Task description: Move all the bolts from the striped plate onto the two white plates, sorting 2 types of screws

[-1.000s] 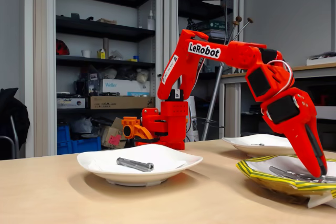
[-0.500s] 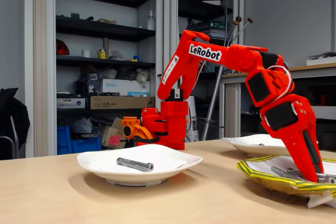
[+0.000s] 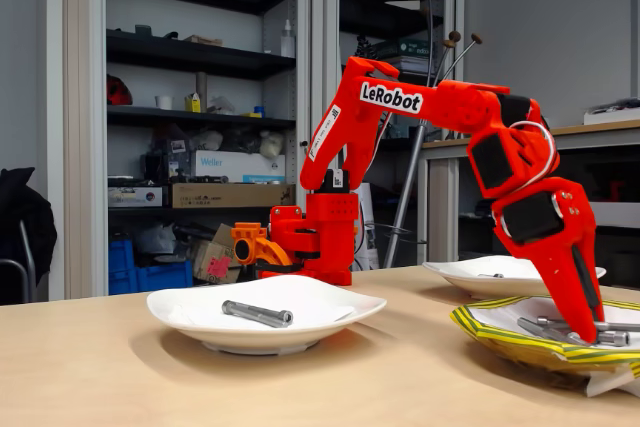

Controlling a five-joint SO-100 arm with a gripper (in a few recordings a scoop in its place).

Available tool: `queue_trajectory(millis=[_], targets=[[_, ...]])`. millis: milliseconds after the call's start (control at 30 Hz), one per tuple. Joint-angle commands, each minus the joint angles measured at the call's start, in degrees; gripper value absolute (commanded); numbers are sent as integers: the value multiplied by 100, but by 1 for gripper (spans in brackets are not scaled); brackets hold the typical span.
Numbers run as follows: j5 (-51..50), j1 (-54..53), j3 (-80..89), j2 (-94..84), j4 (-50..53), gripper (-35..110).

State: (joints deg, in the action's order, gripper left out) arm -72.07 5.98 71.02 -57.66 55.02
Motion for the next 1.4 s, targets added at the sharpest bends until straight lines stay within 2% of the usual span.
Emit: queue_trajectory(millis=[0, 333, 1367], targets=[[114, 62, -466, -290, 677, 0], [431, -105, -1283, -220, 1459, 0], [105, 114, -1301, 466, 1037, 6]])
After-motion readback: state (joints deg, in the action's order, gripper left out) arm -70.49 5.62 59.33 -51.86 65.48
